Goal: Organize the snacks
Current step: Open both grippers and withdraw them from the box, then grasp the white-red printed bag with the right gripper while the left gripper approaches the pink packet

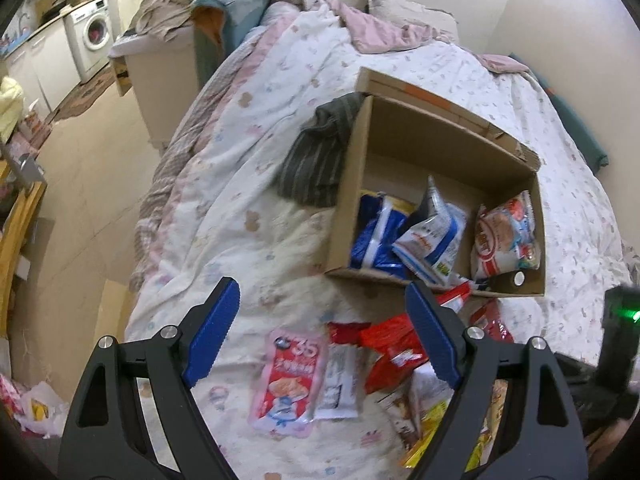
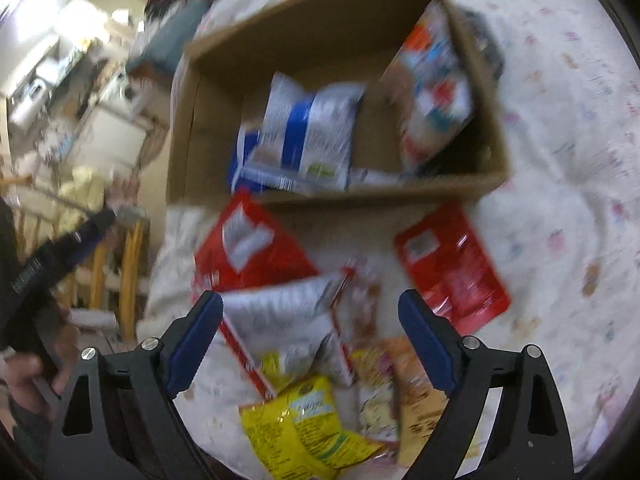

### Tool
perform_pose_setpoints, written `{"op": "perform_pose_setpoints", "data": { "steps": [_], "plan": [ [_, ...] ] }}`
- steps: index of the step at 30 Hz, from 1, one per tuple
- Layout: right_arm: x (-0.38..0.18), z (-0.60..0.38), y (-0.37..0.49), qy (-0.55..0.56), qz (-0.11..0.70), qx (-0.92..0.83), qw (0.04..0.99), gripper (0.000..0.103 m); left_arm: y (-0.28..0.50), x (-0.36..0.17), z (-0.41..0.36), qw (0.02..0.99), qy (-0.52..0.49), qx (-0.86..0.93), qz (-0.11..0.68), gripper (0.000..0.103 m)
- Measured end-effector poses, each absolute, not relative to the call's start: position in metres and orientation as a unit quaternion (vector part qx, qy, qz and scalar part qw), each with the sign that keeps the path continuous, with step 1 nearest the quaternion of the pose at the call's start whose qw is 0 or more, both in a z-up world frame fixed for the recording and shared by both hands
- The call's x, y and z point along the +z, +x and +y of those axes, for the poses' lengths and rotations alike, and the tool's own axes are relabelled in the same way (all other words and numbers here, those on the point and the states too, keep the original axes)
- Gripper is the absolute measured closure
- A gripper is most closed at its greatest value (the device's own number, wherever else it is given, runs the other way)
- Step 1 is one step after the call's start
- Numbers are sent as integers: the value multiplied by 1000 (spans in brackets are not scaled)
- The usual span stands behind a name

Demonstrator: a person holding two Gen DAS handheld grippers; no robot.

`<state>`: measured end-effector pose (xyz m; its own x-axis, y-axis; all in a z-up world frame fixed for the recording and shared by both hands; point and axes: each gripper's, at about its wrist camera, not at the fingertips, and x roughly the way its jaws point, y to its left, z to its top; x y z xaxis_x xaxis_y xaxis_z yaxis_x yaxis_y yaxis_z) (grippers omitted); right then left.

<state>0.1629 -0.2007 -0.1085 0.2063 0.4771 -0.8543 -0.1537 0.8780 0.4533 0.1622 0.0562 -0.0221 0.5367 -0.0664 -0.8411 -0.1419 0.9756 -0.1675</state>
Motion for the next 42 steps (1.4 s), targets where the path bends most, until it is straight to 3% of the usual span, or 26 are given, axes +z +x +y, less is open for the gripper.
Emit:
{"op": "perform_pose_setpoints", "data": {
  "steps": [9, 13, 14, 15, 16, 23, 32, 37, 42],
  "plan": [
    [-152, -134, 153, -3, 657, 211, 724, 9, 147, -33, 79, 863, -114, 31, 491, 21],
    [-155, -123, 155, -34, 645, 208, 734, 9, 147, -38, 83, 860, -108, 34, 497, 20],
    [-155, -121, 154, -42, 645, 209, 734, 11, 147, -39, 84, 860, -109, 35, 498, 20],
    [-155, -121, 153, -46, 644, 213, 734, 24, 147, -40, 85, 859, -110, 36, 499, 20],
    [-155, -120, 151, -46, 645, 218, 731, 30, 148, -42, 86, 857, -113, 37, 501, 20],
    [-129, -139, 145, 2, 627, 266, 732, 58, 151, -45, 84, 855, -116, 35, 504, 20],
    [-81, -195, 138, 93, 558, 307, 765, 63, 152, -50, 72, 850, -101, 38, 515, 20],
    [-58, -234, 136, 153, 509, 288, 796, 63, 158, -87, 74, 801, -114, 19, 588, 21],
    [-52, -263, 143, 205, 487, 265, 806, 63, 161, -123, 74, 761, -103, 25, 640, 44]
  ]
}}
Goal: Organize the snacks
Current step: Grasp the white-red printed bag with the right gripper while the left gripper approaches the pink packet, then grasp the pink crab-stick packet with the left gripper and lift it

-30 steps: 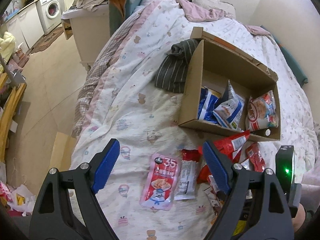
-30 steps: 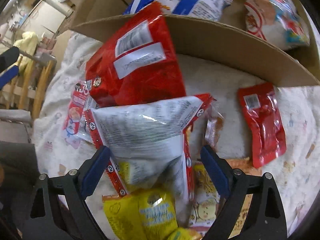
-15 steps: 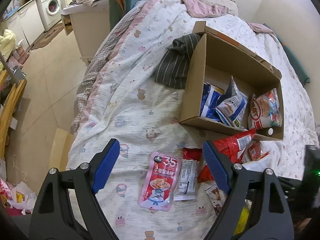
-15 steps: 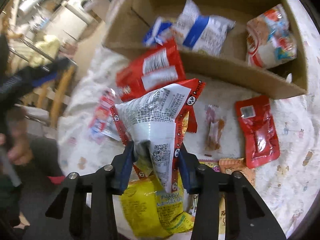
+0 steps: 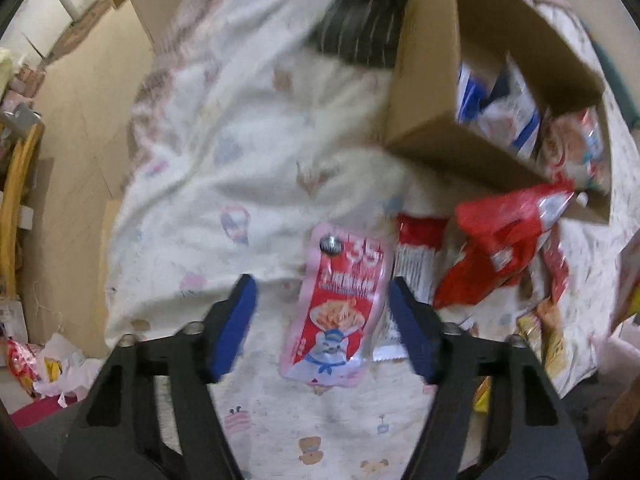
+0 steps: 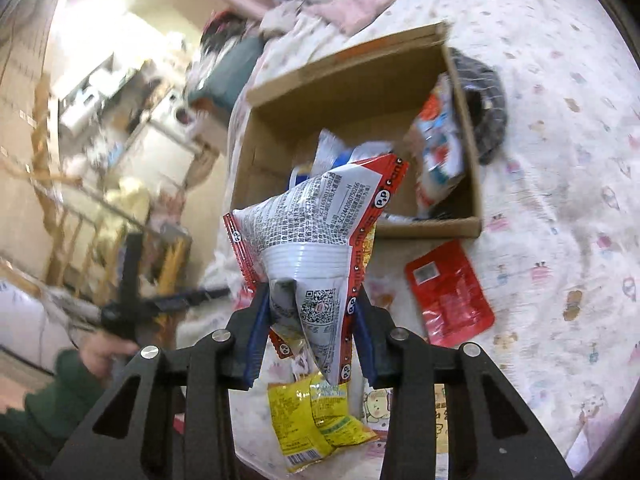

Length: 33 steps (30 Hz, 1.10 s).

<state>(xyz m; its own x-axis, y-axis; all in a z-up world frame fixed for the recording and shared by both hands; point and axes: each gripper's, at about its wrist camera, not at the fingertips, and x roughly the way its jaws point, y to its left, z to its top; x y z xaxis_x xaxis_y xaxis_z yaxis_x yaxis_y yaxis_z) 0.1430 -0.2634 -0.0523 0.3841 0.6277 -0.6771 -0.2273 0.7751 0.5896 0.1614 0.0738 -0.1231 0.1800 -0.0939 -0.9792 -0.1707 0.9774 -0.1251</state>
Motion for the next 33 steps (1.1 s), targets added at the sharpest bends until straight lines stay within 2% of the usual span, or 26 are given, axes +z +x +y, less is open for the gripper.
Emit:
{"op": "perform_pose_setpoints", "data": {
  "steps": [10, 13, 19, 20, 21, 23, 26, 33],
  "plan": [
    [-45, -266, 139, 205, 480, 269, 809, 63, 167, -164, 40, 731, -51, 14, 680, 44],
    [-47, -267, 138, 201, 482, 268, 810, 63, 167, -168, 24, 730, -15, 10, 683, 36],
    [-47, -265, 138, 194, 487, 264, 810, 63, 167, -174, 18, 727, -20, 11, 687, 35],
    [-48, -264, 138, 192, 488, 263, 810, 63, 167, -175, 21, 727, -20, 11, 686, 38],
    [-49, -264, 138, 191, 490, 261, 810, 63, 166, -175, 24, 728, -19, 9, 685, 47],
    [-50, -264, 138, 191, 492, 258, 809, 63, 170, -171, 35, 729, -17, -2, 685, 49],
    [-49, -263, 138, 189, 491, 258, 811, 63, 168, -165, 33, 730, -5, -15, 684, 68],
    [-49, -263, 137, 184, 491, 256, 812, 63, 159, -141, 45, 747, -18, -9, 665, 81]
  ]
}}
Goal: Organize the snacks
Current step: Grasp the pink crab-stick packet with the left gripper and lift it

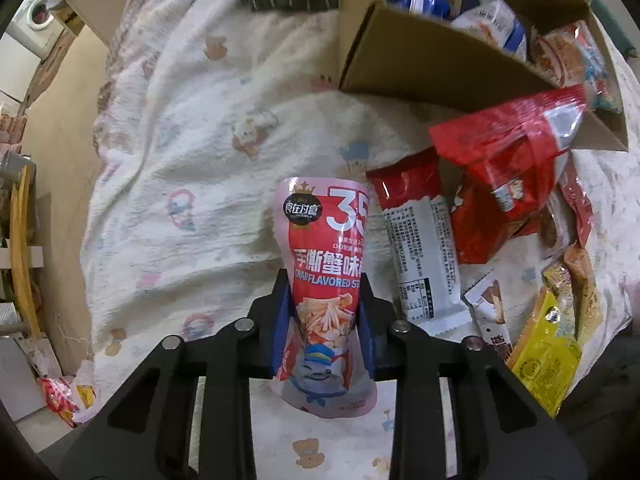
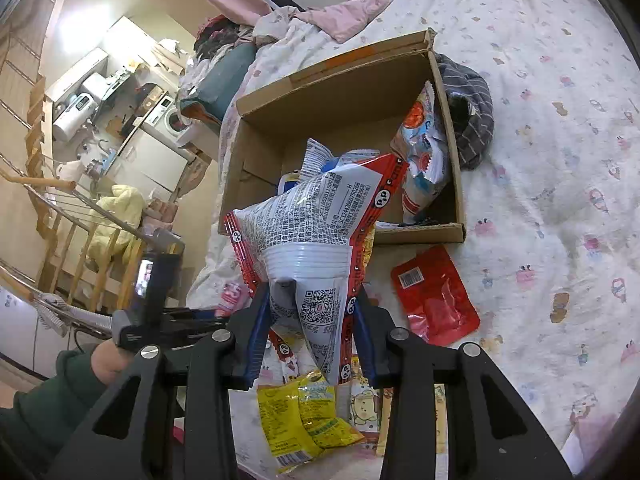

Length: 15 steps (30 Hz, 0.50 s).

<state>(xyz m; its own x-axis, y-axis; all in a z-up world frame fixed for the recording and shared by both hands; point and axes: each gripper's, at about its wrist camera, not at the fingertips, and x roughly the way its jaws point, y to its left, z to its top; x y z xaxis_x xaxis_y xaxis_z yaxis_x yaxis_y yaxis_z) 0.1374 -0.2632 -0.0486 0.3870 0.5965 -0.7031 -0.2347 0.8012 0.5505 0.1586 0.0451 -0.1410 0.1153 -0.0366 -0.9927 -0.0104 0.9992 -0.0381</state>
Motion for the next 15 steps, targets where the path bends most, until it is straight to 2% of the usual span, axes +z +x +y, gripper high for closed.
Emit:
{"op": "perform_pose_setpoints", "data": {
  "steps": [4, 15],
  "plan": [
    [-48, -263, 137, 184, 489, 259, 812, 63, 146, -127, 45, 761, -10, -7, 649, 86],
    [-37, -268, 135, 187, 474, 267, 818, 63, 121, -58, 26, 813, -6, -1, 582, 86]
  ]
}}
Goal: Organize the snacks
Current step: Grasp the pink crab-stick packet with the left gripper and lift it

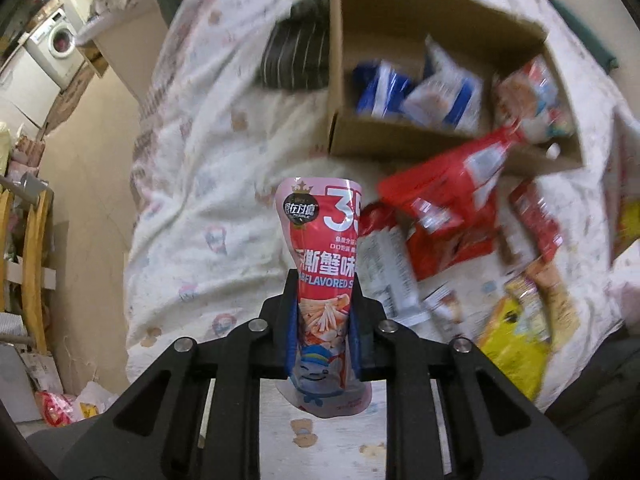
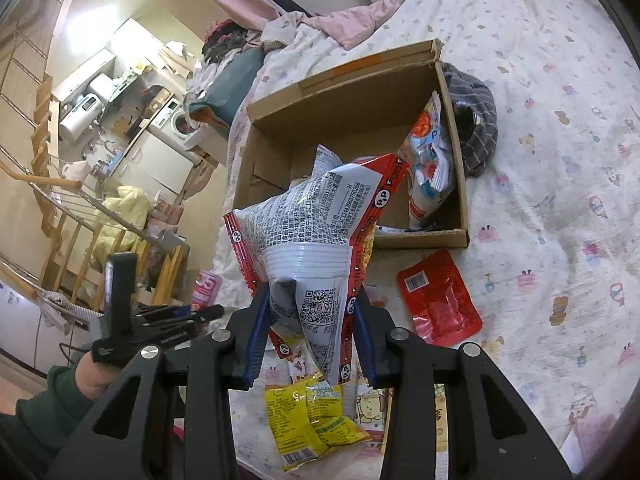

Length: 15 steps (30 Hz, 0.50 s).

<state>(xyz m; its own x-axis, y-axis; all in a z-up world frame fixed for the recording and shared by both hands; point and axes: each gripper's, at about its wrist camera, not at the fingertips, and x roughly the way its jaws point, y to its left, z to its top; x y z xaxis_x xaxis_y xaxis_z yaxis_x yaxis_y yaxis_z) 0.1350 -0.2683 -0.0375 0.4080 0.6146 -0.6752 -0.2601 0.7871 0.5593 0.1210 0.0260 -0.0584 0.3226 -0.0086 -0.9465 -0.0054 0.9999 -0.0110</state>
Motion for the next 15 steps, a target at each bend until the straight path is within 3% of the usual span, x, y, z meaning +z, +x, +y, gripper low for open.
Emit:
{"op": "perform_pose_setpoints", "data": {
  "steps": [15],
  "plan": [
    [-8, -294, 149, 225, 426, 253, 839, 63, 168, 29, -12, 871, -2, -45, 490, 86]
  ]
}}
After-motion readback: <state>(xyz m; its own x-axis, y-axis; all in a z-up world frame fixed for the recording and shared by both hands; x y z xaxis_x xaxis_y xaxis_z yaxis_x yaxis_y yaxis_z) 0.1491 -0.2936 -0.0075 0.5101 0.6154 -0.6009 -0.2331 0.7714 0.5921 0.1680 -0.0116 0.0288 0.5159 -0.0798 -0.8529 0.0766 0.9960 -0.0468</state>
